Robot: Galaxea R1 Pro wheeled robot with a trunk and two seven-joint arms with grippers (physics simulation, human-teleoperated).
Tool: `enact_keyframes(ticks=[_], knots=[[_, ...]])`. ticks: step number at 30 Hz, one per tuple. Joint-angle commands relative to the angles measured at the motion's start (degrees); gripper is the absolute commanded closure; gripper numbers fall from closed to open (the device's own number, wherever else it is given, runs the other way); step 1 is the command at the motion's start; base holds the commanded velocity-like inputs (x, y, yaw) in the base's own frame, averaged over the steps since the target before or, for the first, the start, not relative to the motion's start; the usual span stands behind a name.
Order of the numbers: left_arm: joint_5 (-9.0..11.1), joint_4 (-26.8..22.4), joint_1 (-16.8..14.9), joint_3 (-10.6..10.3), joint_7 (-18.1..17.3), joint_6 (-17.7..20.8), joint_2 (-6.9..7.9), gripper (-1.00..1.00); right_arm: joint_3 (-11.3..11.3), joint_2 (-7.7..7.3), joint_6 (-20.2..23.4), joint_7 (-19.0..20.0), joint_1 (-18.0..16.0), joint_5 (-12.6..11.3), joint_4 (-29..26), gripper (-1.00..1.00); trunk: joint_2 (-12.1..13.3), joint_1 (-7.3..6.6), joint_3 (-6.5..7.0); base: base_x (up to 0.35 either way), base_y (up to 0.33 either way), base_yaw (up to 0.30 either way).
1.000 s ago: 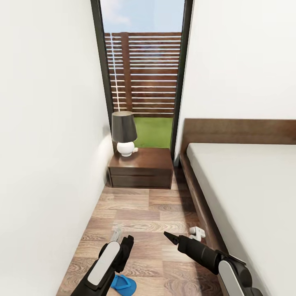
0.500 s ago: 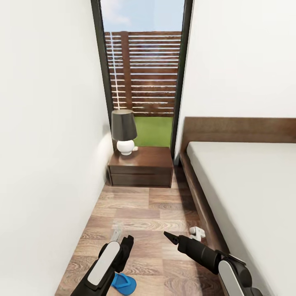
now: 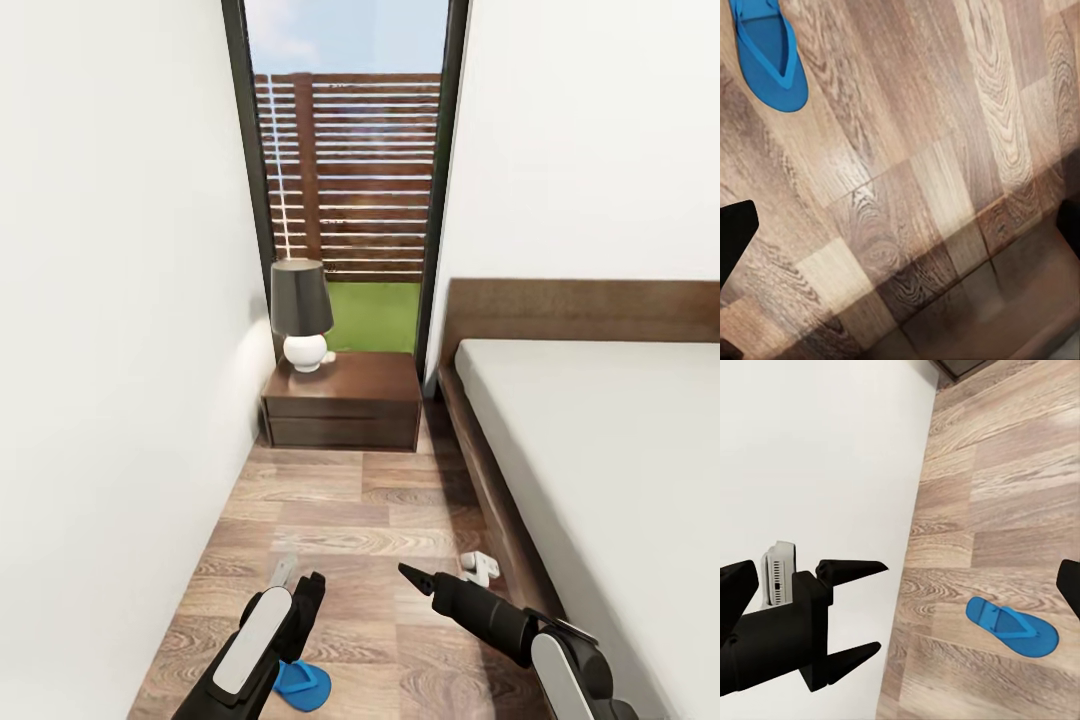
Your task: In the bedroom, move the book from the bed onto either nightstand, and place the two sandals side by side next to the bed.
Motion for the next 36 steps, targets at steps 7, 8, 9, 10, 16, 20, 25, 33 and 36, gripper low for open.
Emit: enact_keyframes(ticks=[7, 8, 9, 10, 16, 20, 25, 33, 36], knots=[[0.01, -0.07, -0.03, 0.00, 0.30, 0.28, 0.02, -1.00, 0.01, -0.03, 0.21, 0.09, -0.03, -0.04, -0.04, -1.00, -2.85, 1.53, -1.31, 0.000, 0.000, 0.000], [-0.01, -0.07, -0.03, 0.00, 0.32, 0.28, 0.04, -1.00, 0.01, -0.03, 0.21, 0.09, -0.03, -0.04, -0.04, -1.00, -3.25, 1.75, -1.49, 0.000, 0.000, 0.000], [0.00, -0.07, -0.03, 0.00, 0.31, 0.28, 0.04, -1.00, 0.01, -0.03, 0.21, 0.09, -0.03, -0.04, -0.03, -1.00, -3.65, 1.97, -1.67, 0.000, 0.000, 0.000], [-0.01, -0.07, -0.03, 0.00, 0.34, 0.28, 0.04, -1.00, 0.01, -0.03, 0.21, 0.09, -0.03, -0.04, -0.03, -1.00, -4.05, 2.19, -1.85, 0.000, 0.000, 0.000], [-0.08, -0.07, -0.03, 0.02, 0.38, 0.28, 0.10, -1.00, 0.01, -0.03, 0.21, 0.08, -0.03, -0.04, -0.03, -1.00, -6.46, 3.51, -2.93, 0.000, 0.000, 0.000], [-0.22, -0.22, -0.03, 0.09, 0.38, 0.28, 0.16, -1.00, 0.01, -0.03, 0.21, 0.09, -0.03, -0.04, -0.03, -1.00, -6.46, 3.51, -2.93, 0.000, 0.000, 0.000], [-0.41, -0.57, -0.05, 0.16, 0.33, 0.28, 0.29, -1.00, 0.01, -0.03, 0.20, 0.05, -0.03, -0.04, -0.03, -1.00, -6.46, 3.51, -2.93, 0.000, 0.000, 0.000], [-2.83, -0.54, -1.33, 0.37, 0.37, 0.28, 1.71, -1.00, 0.01, -0.03, 0.13, 0.00, -0.03, 0.35, -0.02, -1.00, -6.46, 3.51, -2.93, 0.000, 0.000, 0.000], [-2.96, -0.48, -1.84, 0.41, 0.38, 0.28, 2.39, -1.00, 0.01, -0.03, 0.13, 0.00, -0.03, 0.38, 0.02, -1.00, -6.46, 3.51, -2.93, 0.000, 0.000, 0.000]])
